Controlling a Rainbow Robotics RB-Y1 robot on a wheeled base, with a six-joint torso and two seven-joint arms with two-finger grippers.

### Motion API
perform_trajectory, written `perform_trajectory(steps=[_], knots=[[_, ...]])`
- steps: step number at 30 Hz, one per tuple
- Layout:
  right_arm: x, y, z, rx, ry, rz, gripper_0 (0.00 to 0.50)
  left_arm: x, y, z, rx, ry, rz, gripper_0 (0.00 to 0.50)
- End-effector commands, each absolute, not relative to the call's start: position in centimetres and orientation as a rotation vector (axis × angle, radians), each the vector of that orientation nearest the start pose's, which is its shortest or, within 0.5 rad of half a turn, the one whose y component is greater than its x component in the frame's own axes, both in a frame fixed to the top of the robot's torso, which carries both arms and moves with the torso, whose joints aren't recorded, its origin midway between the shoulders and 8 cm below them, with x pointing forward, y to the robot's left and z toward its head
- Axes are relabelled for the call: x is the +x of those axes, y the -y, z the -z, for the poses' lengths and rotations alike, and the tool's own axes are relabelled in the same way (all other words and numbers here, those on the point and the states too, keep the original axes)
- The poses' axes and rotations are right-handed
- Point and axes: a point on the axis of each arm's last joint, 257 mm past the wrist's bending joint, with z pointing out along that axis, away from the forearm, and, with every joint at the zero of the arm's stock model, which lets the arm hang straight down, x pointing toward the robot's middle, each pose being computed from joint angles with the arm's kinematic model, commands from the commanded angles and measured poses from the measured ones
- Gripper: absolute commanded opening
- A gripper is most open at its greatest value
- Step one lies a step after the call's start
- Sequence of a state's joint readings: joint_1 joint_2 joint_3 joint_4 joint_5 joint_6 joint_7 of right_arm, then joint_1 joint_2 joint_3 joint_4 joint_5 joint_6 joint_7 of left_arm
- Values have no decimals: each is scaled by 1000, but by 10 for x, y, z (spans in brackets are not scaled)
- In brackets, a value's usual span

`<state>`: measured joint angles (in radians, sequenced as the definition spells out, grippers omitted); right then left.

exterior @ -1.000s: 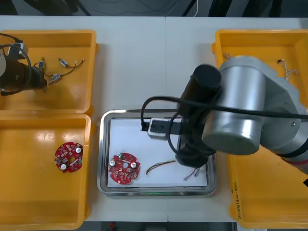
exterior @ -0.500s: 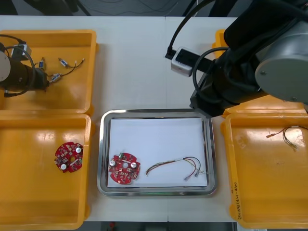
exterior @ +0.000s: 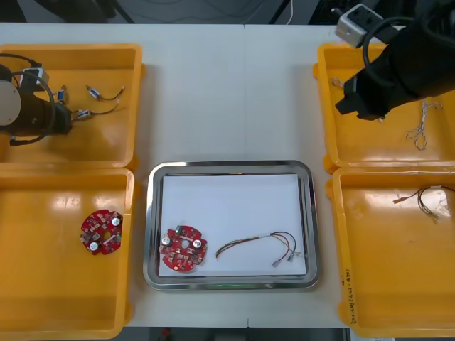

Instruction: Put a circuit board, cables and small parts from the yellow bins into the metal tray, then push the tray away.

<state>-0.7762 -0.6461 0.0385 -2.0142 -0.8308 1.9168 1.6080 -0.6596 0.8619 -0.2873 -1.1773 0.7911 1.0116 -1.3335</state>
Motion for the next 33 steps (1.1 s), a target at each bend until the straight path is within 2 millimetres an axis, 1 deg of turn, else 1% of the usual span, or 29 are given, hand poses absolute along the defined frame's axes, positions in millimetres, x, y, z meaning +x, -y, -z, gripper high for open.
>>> perform_trajectory(steps=[1,4,6,10,12,14,18,21,22,26,30,33], knots=[[496,238,14,-663,-2317,60,500,615,-401,195,-55,-2378,-46,0],[502,254,9,-591,-2324,67,500,614,-401,197,-57,-2384,-45,0],[506,266,9,-546,-2337,82,500,615,-401,195,-55,-2380,-46,0],[510,279,10,-490,-2352,89,500,615,-401,194,-57,-2380,-42,0],[512,285,12,-466,-2367,92,500,614,-400,195,-60,-2385,-40,0],[514,293,15,-431,-2384,95,500,611,-403,192,-71,-2404,-40,0],[517,304,23,-385,-2418,104,500,605,-404,180,-85,-2427,-30,0],[520,316,36,-331,-2467,92,500,600,-404,166,-87,-2438,-24,0],[520,319,37,-317,-2475,89,500,599,-403,164,-85,-2441,-24,0],[522,338,49,-225,-2526,68,500,588,-405,149,-89,-2465,-29,0],[523,361,55,-123,-2552,64,500,574,-405,132,-90,-2492,-37,0],[522,375,60,-63,-2571,69,500,566,-402,124,-84,-2508,-37,0]])
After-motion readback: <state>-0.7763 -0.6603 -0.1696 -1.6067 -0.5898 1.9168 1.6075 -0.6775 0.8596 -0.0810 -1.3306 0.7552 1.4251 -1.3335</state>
